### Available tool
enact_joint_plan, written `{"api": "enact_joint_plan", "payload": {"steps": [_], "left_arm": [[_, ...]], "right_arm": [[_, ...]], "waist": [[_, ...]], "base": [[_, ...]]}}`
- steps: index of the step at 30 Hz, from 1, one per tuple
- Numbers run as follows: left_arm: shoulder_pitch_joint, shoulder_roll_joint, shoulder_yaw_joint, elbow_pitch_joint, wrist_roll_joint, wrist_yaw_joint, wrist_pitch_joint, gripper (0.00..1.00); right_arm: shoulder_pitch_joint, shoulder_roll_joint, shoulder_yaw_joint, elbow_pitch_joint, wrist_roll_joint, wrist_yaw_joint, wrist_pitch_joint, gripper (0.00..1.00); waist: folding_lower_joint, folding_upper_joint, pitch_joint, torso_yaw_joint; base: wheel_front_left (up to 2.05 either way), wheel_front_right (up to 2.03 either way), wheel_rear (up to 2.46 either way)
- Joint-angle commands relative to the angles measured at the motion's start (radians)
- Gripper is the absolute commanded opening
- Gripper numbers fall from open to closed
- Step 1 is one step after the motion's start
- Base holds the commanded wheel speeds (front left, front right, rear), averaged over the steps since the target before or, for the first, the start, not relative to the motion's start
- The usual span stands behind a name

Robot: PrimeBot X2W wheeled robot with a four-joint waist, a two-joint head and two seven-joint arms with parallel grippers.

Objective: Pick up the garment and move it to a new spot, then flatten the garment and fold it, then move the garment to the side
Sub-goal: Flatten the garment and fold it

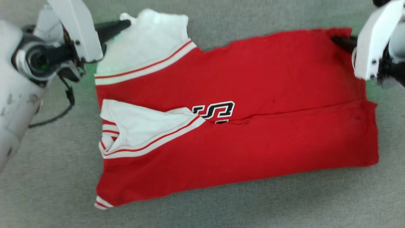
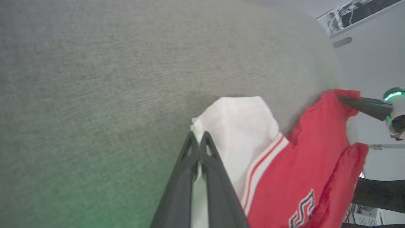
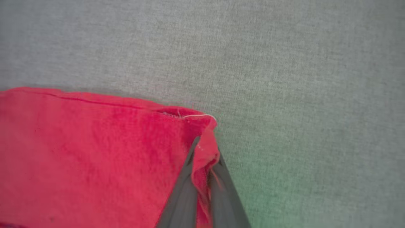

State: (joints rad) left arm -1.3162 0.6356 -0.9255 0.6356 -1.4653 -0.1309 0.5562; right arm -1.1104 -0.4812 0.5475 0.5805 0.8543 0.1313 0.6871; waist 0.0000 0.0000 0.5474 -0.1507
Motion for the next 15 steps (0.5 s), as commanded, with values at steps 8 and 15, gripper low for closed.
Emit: {"api": "enact_joint_plan", "payload": {"steps": [8, 15], "left_arm": [[0.18, 0.107, 0.021, -0.347, -0.069, 0.001, -0.101, 0.0], [0.382, 0.241, 0.017, -0.63, -0.069, 0.001, -0.231, 0.0]], "right_arm": [[0.173, -0.138, 0.013, -0.148, 0.141, -0.001, -0.047, 0.0], [0.384, -0.274, -0.031, -0.309, 0.234, -0.001, -0.084, 0.0]], "waist": [[0.0, 0.0, -0.237, 0.09], [0.0, 0.0, -0.284, 0.126]], "base": [[0.0, 0.0, 0.0], [0.0, 0.0, 0.0]]}}
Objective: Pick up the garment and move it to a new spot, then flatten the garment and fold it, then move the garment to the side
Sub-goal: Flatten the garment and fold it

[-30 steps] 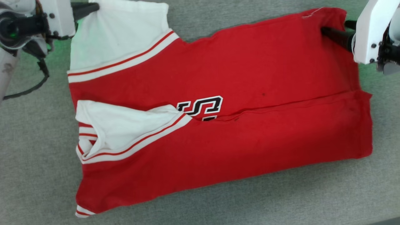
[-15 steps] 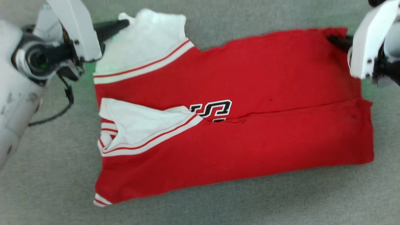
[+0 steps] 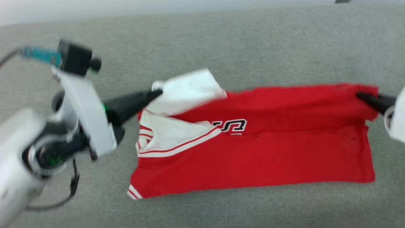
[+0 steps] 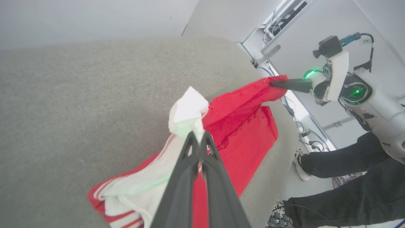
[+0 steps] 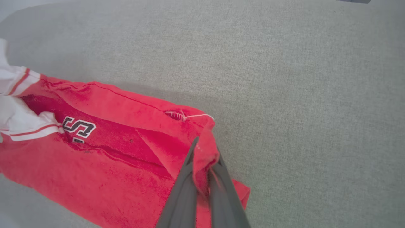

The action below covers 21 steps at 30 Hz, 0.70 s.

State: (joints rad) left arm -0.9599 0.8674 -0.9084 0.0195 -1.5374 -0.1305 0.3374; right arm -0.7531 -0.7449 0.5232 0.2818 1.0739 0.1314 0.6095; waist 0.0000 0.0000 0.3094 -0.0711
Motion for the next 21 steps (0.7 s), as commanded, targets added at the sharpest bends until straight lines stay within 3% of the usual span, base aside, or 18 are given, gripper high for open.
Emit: {"api": "enact_joint_plan", "payload": {"steps": [1, 6, 11, 19, 21], "left_arm": [[0.06, 0.029, 0.002, -0.045, -0.001, 0.001, -0.04, 0.0], [0.208, 0.101, -0.005, -0.147, -0.004, 0.001, -0.155, 0.0], [0.323, 0.119, -0.057, -0.169, 0.026, 0.001, -0.214, 0.0], [0.373, -0.02, -0.088, -0.007, -0.009, 0.0, -0.283, 0.0], [0.371, -0.031, -0.09, 0.02, -0.016, 0.001, -0.281, 0.0]], "right_arm": [[0.065, -0.028, -0.018, -0.035, 0.023, -0.001, -0.013, 0.0], [0.235, -0.09, -0.09, -0.128, 0.058, -0.002, -0.061, 0.0], [0.378, -0.085, -0.161, -0.17, 0.072, -0.001, -0.104, 0.0], [0.468, -0.006, -0.202, -0.124, 0.022, -0.001, -0.148, 0.0], [0.46, 0.013, -0.201, -0.101, 0.012, -0.001, -0.155, 0.0]], "waist": [[0.0, 0.0, -0.047, 0.05], [0.0, 0.0, -0.05, 0.064], [0.0, 0.0, -0.038, 0.075], [0.0, 0.0, 0.005, 0.076], [0.0, 0.0, 0.018, 0.073]], "base": [[0.0, 0.0, 0.0], [0.0, 0.0, 0.0], [0.0, 0.0, 0.0], [0.0, 0.0, 0.0], [0.0, 0.0, 0.0]]}}
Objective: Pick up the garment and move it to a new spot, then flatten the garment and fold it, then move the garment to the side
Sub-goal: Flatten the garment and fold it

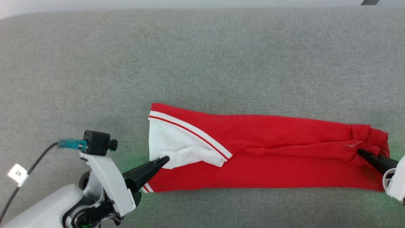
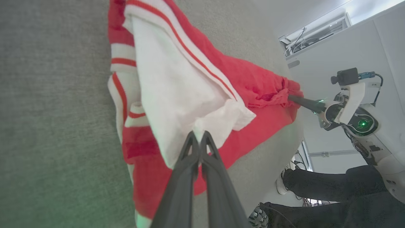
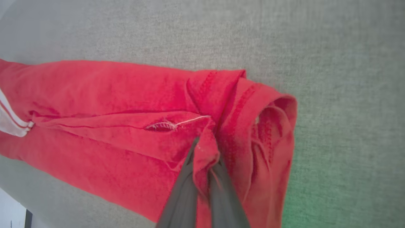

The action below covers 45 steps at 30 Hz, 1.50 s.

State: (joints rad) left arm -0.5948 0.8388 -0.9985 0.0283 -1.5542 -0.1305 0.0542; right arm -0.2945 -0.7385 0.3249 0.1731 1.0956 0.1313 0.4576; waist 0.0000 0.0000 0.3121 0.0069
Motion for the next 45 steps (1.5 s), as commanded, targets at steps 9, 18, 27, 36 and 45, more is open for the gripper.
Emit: {"api": "enact_joint_plan", "payload": {"steps": [9, 18, 27, 36, 45], "left_arm": [[-0.015, -0.037, -0.039, 0.108, 0.096, 0.001, -0.058, 0.27], [0.041, -0.07, -0.066, 0.141, 0.164, 0.001, -0.244, 1.0], [0.185, -0.148, 0.156, 0.159, 0.279, 0.039, -0.319, 1.0], [0.378, -0.335, 0.455, 0.199, 0.578, 0.024, -0.317, 1.0], [0.491, -0.487, 0.724, 0.143, 1.029, 0.046, -0.317, 1.0]], "right_arm": [[-0.06, 0.031, 0.038, 0.033, -0.046, -0.001, -0.054, 0.42], [0.0, -0.036, 0.006, 0.003, 0.01, -0.001, -0.12, 1.0], [0.165, -0.12, -0.098, -0.033, 0.122, -0.001, -0.132, 1.0], [0.276, -0.149, -0.186, 0.031, 0.171, -0.001, -0.092, 1.0], [0.262, -0.122, -0.254, 0.099, 0.175, -0.001, 0.052, 1.0]], "waist": [[0.0, 0.0, 0.028, -0.008], [0.0, 0.0, -0.06, 0.035], [0.0, 0.0, -0.114, 0.108], [0.0, 0.0, -0.157, 0.163], [0.0, 0.0, -0.15, 0.174]], "base": [[0.0, 0.0, 0.0], [0.0, 0.0, 0.0], [0.0, 0.0, 0.0], [0.0, 0.0, 0.0], [0.0, 0.0, 0.0]]}}
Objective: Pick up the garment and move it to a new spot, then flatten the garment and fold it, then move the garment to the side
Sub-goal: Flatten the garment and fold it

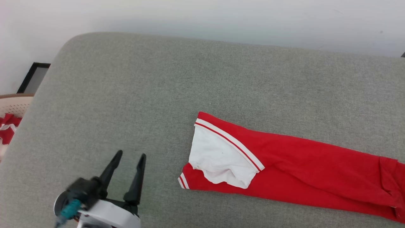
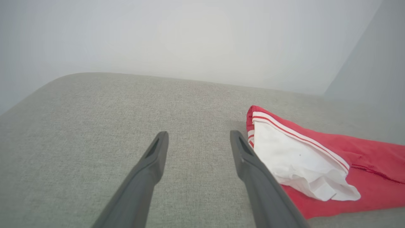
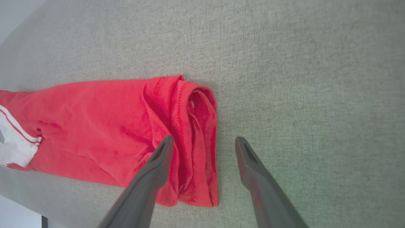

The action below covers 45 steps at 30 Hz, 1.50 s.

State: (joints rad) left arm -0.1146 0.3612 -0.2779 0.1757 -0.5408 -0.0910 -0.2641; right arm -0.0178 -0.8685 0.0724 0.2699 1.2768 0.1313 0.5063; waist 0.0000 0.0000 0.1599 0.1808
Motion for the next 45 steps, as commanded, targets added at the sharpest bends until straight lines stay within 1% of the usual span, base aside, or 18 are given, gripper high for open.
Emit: {"api": "enact_joint_plan", "payload": {"steps": [1, 2, 4, 5, 8, 11, 16, 17, 18, 19, 20, 22, 23, 28, 35, 40, 45], "left_arm": [[0.018, -0.017, 0.02, -0.011, 0.072, 0.011, 0.001, 1.0], [0.024, -0.023, 0.03, -0.016, 0.129, 0.017, 0.001, 1.0], [0.033, -0.054, 0.057, -0.031, 0.204, 0.023, 0.001, 1.0], [0.035, -0.059, 0.068, -0.037, 0.248, 0.029, 0.001, 1.0], [0.038, -0.089, 0.103, -0.061, 0.33, 0.032, 0.001, 1.0], [0.042, -0.116, 0.131, -0.071, 0.377, 0.021, 0.001, 1.0], [0.035, -0.146, 0.163, -0.061, 0.411, -0.001, 0.001, 1.0], [0.03, -0.151, 0.17, -0.058, 0.416, -0.005, 0.001, 1.0], [0.027, -0.155, 0.176, -0.056, 0.42, -0.008, 0.001, 1.0], [0.025, -0.159, 0.182, -0.054, 0.423, -0.012, 0.001, 1.0], [0.023, -0.163, 0.188, -0.05, 0.428, -0.015, 0.001, 1.0], [0.021, -0.169, 0.201, -0.048, 0.433, -0.018, 0.001, 1.0], [0.021, -0.173, 0.207, -0.051, 0.435, -0.022, 0.001, 1.0], [0.039, -0.181, 0.244, -0.063, 0.446, -0.028, 0.001, 1.0], [0.056, -0.189, 0.303, -0.08, 0.459, -0.034, 0.001, 1.0], [0.063, -0.193, 0.335, -0.098, 0.46, -0.035, 0.001, 1.0], [0.054, -0.192, 0.334, -0.102, 0.465, -0.039, 0.001, 1.0]], "right_arm": [[-0.025, 0.015, -0.005, 0.009, -0.017, -0.001, 0.017, 1.0], [-0.033, 0.026, -0.01, 0.019, -0.024, -0.001, 0.031, 1.0], [-0.053, 0.053, -0.016, 0.043, -0.038, -0.001, 0.057, 1.0], [-0.063, 0.067, -0.018, 0.056, -0.049, -0.001, 0.071, 1.0], [-0.097, 0.108, -0.023, 0.091, -0.09, -0.001, 0.116, 1.0], [-0.127, 0.159, -0.029, 0.14, -0.147, -0.001, 0.149, 1.0], [-0.198, 0.29, -0.036, 0.242, -0.262, -0.001, 0.202, 1.0], [-0.209, 0.317, -0.034, 0.257, -0.289, -0.001, 0.214, 0.69], [-0.219, 0.342, -0.025, 0.263, -0.309, -0.001, 0.23, 0.35], [-0.229, 0.367, -0.024, 0.266, -0.325, 0.002, 0.241, 0.11], [-0.237, 0.389, -0.029, 0.269, -0.336, 0.003, 0.248, 0.0], [-0.25, 0.413, -0.039, 0.266, -0.357, 0.004, 0.263, 0.0], [-0.253, 0.415, -0.052, 0.261, -0.367, 0.003, 0.262, 0.0], [-0.263, 0.387, -0.139, 0.202, -0.399, 0.001, 0.242, 0.0], [-0.293, 0.338, -0.28, 0.144, -0.428, -0.001, 0.234, 0.0], [-0.317, 0.282, -0.386, 0.147, -0.482, -0.001, 0.242, 0.0], [-0.333, 0.228, -0.498, 0.182, -0.567, -0.001, 0.235, 0.0]], "waist": [[0.0, 0.0, 0.004, 0.0], [0.0, 0.0, 0.005, 0.0], [0.0, 0.0, 0.008, 0.002], [0.0, 0.0, 0.01, 0.002], [0.0, 0.0, 0.014, 0.005], [0.0, 0.0, 0.016, 0.01], [0.0, 0.0, 0.028, 0.007], [0.0, 0.0, 0.031, 0.006], [0.0, 0.0, 0.034, 0.006], [0.0, 0.0, 0.037, 0.005], [0.0, 0.0, 0.039, 0.004], [0.0, 0.0, 0.043, 0.001], [0.0, 0.0, 0.044, -0.001], [0.0, 0.0, 0.046, -0.027], [0.0, 0.0, 0.059, -0.085], [0.0, 0.0, 0.08, -0.12], [0.0, 0.0, 0.095, -0.131]], "base": [[0.0, 0.0, 0.0], [0.0, 0.0, 0.0], [0.0, 0.0, 0.0], [0.0, 0.0, 0.0], [0.0, 0.0, 0.0], [0.0, 0.0, 0.0], [0.0, 0.0, 0.0], [0.0, 0.0, 0.0], [0.0, 0.0, 0.0], [0.0, 0.0, 0.0], [0.0, 0.0, 0.0], [0.0, 0.0, 0.0], [0.0, 0.0, 0.0], [0.0, 0.0, 0.0], [0.0, 0.0, 0.0], [0.0, 0.0, 0.0], [0.0, 0.0, 0.0]]}}
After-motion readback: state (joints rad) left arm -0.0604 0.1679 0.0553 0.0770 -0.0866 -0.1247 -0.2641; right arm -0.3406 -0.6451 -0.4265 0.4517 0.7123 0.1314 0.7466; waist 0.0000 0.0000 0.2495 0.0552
